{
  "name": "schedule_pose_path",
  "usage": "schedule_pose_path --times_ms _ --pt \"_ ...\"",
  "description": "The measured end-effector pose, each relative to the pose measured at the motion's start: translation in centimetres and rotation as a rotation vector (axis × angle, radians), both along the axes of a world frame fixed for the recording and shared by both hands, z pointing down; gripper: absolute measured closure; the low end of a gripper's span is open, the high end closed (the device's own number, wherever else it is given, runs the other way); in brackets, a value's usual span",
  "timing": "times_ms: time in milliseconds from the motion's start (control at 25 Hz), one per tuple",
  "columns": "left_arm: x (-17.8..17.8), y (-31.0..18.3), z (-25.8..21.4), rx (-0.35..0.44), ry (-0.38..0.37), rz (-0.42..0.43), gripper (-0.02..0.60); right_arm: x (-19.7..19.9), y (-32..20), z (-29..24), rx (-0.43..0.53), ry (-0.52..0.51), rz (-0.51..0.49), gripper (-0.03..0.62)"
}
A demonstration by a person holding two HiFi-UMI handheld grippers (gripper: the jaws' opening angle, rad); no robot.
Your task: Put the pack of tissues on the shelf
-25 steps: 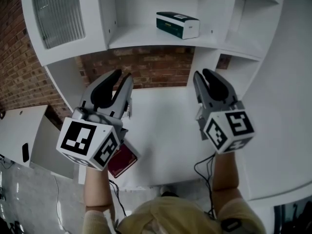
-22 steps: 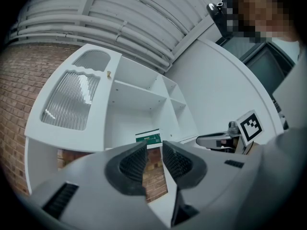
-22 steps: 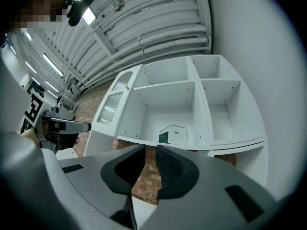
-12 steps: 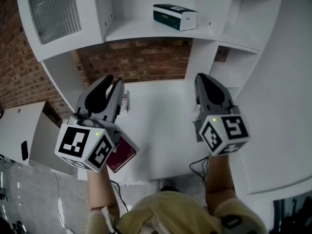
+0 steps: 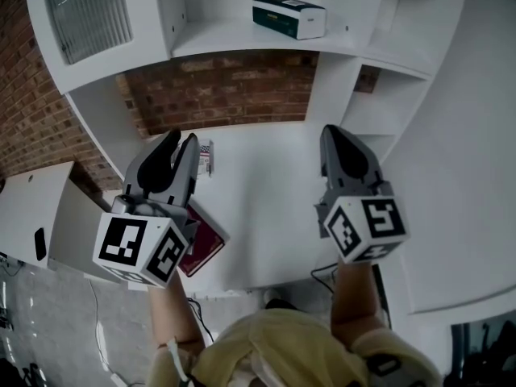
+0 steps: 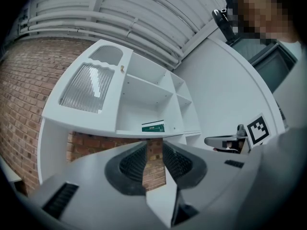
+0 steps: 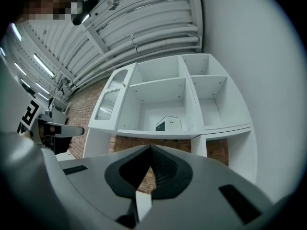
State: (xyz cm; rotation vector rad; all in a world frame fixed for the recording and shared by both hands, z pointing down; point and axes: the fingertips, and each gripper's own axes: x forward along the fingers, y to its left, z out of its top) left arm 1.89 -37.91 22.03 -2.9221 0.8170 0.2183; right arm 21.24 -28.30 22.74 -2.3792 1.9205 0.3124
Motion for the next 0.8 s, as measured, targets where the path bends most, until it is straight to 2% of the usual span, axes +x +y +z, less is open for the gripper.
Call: schedule_pose_path --times_ms 800 --pt "-2.1 -0.3 0.3 -0.012 0.009 -0.047 0.482 -0.5 -0.1 -0.2 0.014 -0.014 -0.019 0.592"
